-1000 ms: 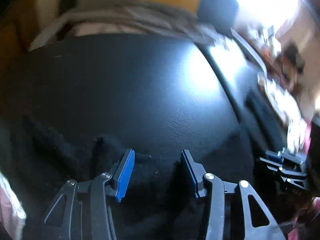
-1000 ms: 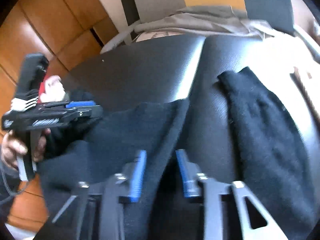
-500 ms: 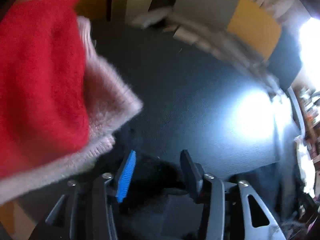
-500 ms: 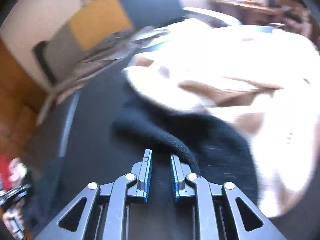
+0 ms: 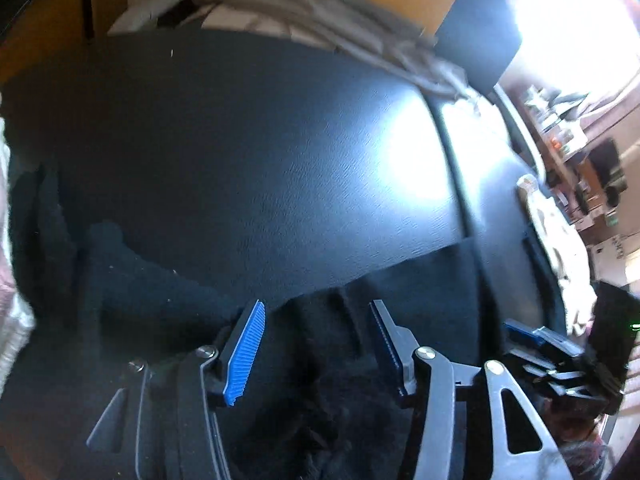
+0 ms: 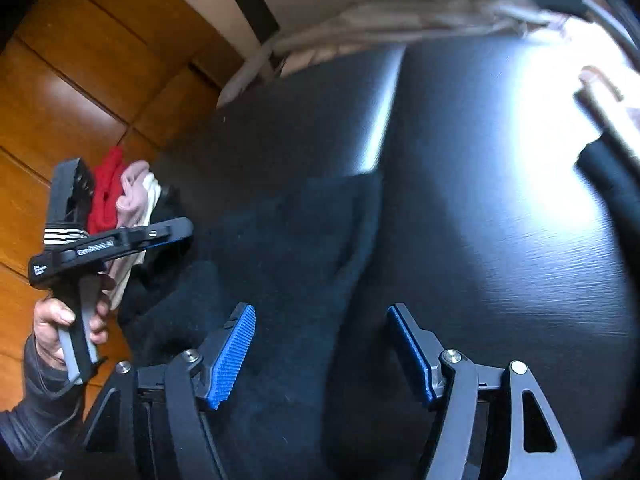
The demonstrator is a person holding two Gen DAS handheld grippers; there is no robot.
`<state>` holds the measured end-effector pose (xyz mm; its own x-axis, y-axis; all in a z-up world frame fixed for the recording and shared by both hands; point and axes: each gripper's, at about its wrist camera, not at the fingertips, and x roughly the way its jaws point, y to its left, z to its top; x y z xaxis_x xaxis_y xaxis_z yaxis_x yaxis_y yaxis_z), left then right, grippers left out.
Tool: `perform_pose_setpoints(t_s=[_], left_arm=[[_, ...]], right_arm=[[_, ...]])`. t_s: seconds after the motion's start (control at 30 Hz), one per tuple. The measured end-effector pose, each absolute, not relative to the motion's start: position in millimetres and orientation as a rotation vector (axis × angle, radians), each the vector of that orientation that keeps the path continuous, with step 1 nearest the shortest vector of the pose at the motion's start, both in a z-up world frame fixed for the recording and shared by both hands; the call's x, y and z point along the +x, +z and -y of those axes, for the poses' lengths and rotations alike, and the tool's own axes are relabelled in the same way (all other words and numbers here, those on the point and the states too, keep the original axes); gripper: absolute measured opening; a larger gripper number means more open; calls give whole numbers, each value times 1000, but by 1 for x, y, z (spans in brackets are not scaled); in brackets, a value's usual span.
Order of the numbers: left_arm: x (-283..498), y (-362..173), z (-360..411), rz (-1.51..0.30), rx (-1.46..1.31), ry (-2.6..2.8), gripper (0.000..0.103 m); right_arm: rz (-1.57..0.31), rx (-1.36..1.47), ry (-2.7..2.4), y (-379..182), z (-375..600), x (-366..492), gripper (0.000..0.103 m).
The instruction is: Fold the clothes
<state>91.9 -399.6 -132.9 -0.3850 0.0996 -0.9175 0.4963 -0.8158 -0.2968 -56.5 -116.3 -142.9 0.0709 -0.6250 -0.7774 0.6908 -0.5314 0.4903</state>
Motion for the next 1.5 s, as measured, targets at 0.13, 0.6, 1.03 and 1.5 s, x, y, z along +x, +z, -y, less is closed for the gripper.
perform_pose_setpoints(t_s=[0.13,0.6,1.03,1.5], left_arm=[[88,-134,376,-627,1613,-2317,59],[122,-23,354,-728,1029,-2772,6],[77,125,376,-572,440,-2935,6],[-149,-29,475,-820,1001,-2512,19]], right_arm=[[-76,1333,-1636,-147,129,-63,60],[-127,975,-1850,-55,92,-17,5],[-12,659,-2003,63,75,-56,5],[-229,1065,-2159,-51,206,-286,11]])
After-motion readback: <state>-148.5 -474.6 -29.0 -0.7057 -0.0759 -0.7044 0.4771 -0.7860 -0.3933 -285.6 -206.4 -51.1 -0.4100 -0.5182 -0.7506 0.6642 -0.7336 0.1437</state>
